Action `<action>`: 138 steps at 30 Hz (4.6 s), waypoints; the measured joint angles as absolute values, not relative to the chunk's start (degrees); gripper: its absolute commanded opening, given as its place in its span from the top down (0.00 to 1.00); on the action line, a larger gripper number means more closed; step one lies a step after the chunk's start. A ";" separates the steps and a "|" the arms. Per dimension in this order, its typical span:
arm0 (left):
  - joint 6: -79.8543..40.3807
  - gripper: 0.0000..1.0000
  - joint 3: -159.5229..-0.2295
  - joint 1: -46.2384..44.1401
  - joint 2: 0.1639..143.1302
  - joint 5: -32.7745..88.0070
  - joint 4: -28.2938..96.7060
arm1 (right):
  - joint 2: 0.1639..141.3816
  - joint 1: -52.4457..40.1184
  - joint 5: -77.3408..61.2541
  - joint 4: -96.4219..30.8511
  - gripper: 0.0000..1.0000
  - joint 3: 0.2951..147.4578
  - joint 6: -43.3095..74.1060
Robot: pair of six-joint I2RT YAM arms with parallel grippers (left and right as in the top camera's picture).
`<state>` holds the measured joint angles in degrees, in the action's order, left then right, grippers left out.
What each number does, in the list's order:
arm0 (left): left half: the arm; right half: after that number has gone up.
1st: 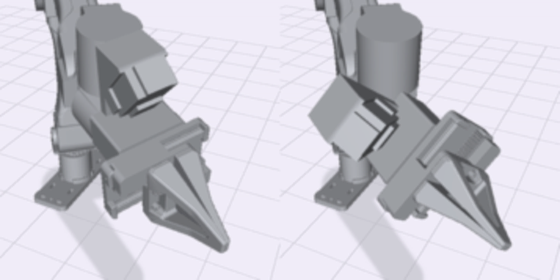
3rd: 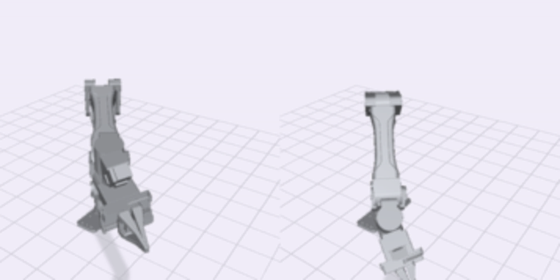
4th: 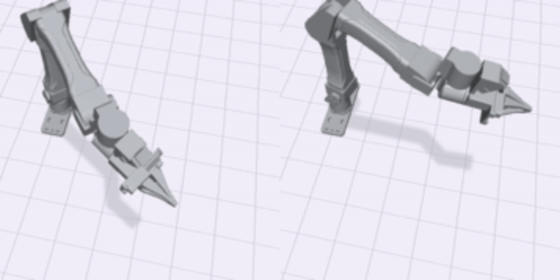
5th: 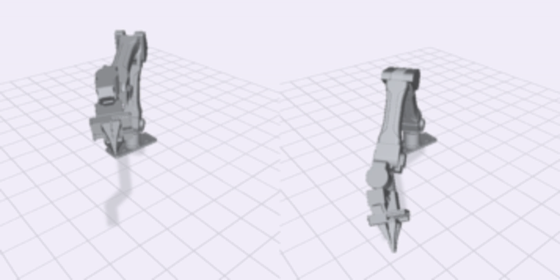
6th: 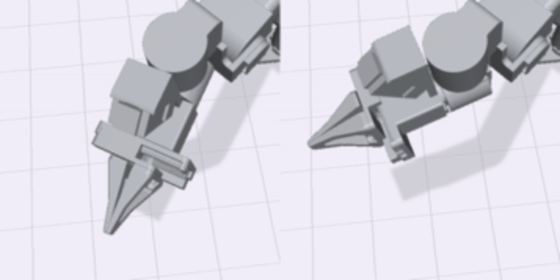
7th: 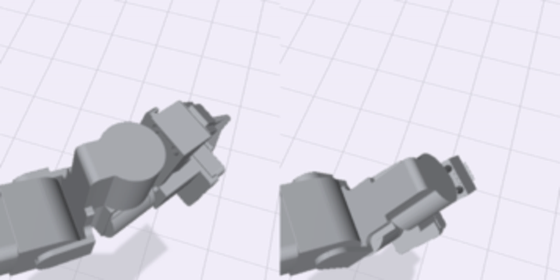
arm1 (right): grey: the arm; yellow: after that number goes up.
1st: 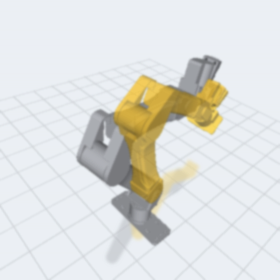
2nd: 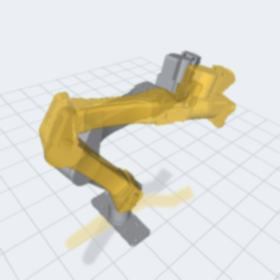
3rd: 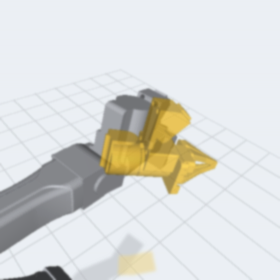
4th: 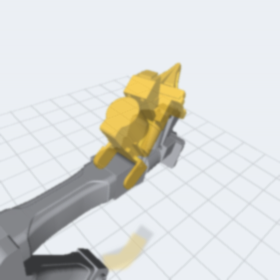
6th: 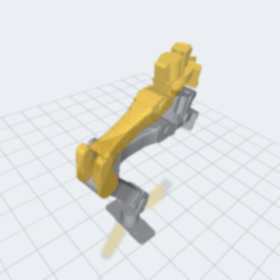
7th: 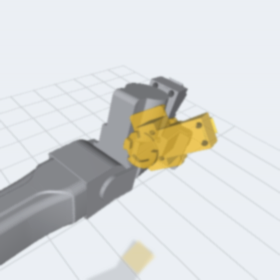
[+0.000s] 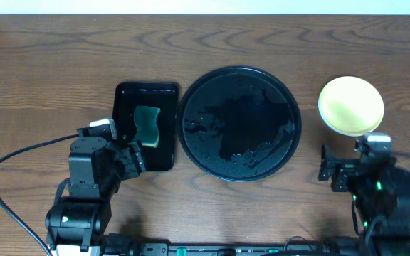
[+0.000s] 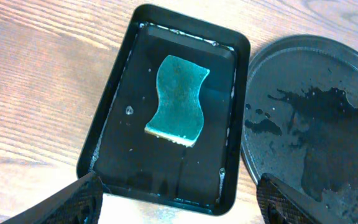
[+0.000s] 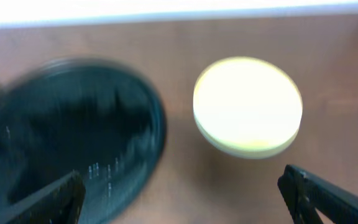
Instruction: Clean dirty plates on tray and stack at the side
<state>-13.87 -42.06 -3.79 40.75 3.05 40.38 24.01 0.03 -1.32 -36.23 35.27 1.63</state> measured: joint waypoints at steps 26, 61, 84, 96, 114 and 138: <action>-13.89 0.20 -41.85 -3.79 40.75 3.07 40.38 | 0.64 -0.99 -3.22 -9.67 0.01 3.14 -4.10; -10.22 0.20 -40.21 -3.79 38.65 2.61 37.26 | 0.62 -0.99 -3.51 -9.78 0.01 3.05 -5.08; -3.49 0.20 -0.38 0.34 0.82 2.59 -7.20 | 0.62 -0.99 -3.68 -9.78 0.01 3.03 -5.08; -0.95 0.20 -0.67 0.34 0.60 2.83 1.15 | 0.62 -0.99 -3.68 -9.67 0.01 3.03 -5.10; -0.93 0.20 -0.67 0.34 0.60 2.83 1.17 | 0.62 -0.99 -3.70 -9.67 0.01 3.03 -5.10; -0.54 0.20 -0.67 0.34 0.60 2.83 1.19 | 0.62 -0.99 -3.70 -9.67 0.01 3.03 -5.10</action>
